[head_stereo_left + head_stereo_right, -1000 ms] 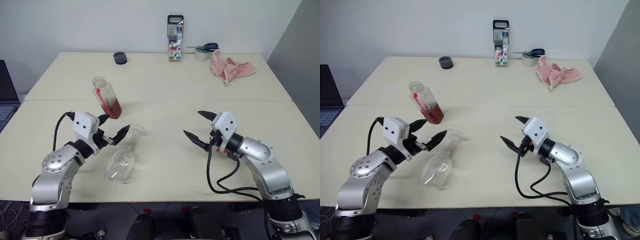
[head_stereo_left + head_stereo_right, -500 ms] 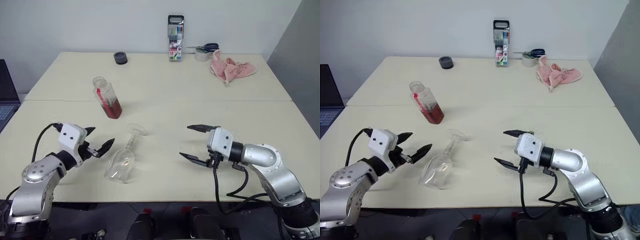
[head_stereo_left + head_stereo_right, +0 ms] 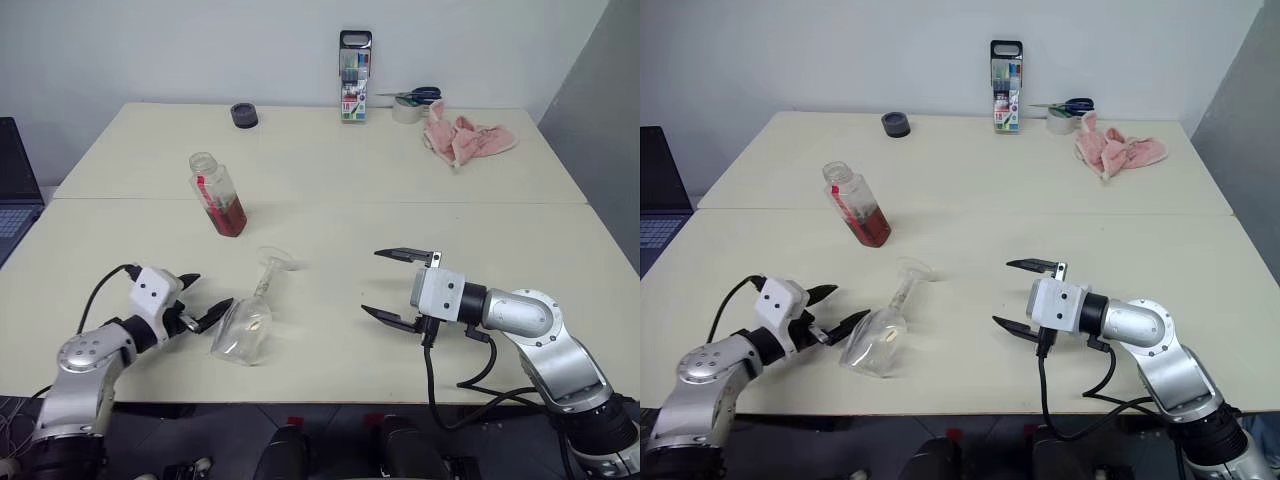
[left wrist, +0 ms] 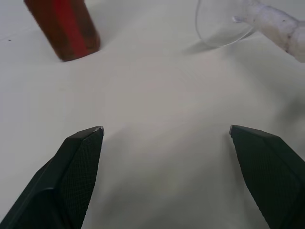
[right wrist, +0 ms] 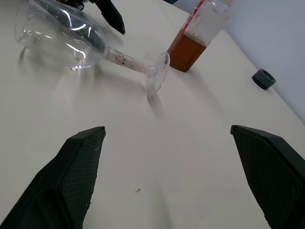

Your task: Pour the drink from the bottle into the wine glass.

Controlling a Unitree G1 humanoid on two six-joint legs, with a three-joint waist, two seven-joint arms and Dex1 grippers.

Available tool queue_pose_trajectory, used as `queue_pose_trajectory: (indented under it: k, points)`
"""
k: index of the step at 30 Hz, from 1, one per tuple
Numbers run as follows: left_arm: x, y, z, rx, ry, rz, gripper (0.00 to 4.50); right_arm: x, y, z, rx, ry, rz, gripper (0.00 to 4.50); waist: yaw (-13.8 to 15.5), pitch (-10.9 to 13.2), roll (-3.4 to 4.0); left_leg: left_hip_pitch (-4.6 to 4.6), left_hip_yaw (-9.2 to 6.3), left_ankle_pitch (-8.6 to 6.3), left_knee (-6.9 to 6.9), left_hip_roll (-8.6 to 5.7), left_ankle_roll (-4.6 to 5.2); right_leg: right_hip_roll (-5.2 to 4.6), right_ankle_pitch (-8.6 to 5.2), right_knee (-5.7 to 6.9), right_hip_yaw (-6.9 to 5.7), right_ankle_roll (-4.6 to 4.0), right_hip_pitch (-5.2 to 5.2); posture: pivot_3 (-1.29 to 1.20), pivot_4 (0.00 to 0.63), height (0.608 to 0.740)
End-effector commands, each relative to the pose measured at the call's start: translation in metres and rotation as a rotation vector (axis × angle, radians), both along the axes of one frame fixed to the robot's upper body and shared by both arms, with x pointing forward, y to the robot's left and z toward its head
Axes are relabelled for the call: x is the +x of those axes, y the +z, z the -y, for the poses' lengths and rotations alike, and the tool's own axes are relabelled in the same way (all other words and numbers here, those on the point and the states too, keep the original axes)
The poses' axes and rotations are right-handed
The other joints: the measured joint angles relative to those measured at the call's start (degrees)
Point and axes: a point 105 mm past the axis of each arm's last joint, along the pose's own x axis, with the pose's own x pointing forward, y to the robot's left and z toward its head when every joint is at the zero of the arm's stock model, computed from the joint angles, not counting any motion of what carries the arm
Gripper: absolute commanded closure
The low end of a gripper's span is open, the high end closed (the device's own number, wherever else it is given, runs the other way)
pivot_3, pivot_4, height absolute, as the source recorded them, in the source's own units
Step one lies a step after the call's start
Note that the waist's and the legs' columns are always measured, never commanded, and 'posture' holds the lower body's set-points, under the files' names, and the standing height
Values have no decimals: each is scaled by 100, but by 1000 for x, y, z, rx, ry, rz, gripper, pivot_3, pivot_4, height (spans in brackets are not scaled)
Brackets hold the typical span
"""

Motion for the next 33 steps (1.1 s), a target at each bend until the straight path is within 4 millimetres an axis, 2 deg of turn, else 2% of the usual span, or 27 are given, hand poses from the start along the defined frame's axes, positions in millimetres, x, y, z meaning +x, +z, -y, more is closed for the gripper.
queue_pose_trajectory:
  k: [1,8,11,16,19,25,33]
  points:
    - [-1,11,14,1,-56,37,0,-3,10,1,5,7,51,16,0,0,0,0,-1,0,0,1,0,0,0,0,-1,0,0,0,150,740]
    - [2,15,20,-12,-69,43,0,-4,12,1,-17,23,89,16,1,0,0,1,0,0,0,0,0,1,0,1,0,0,0,0,150,740]
    - [4,18,19,-13,-69,47,0,-2,4,-1,-145,70,223,16,3,0,0,1,0,0,0,-1,0,1,0,1,0,0,0,0,150,740]
    - [4,24,19,-21,-107,36,0,14,-7,-1,-294,102,444,16,-5,0,0,5,6,0,0,1,0,2,0,2,1,0,1,0,150,740]
    - [2,28,23,-30,-142,30,0,18,-13,-5,-315,134,501,16,-1,0,-1,4,7,0,0,0,-1,2,0,3,2,0,0,0,150,740]
    - [1,32,27,-36,-168,22,0,14,-21,-21,-325,218,620,16,2,0,-1,4,7,0,1,0,-1,2,0,6,3,-1,0,0,150,740]
    - [2,35,33,-51,-205,16,0,14,-33,-35,-319,230,716,16,3,0,-1,6,7,1,1,0,-2,4,0,12,4,-1,-1,0,150,740]
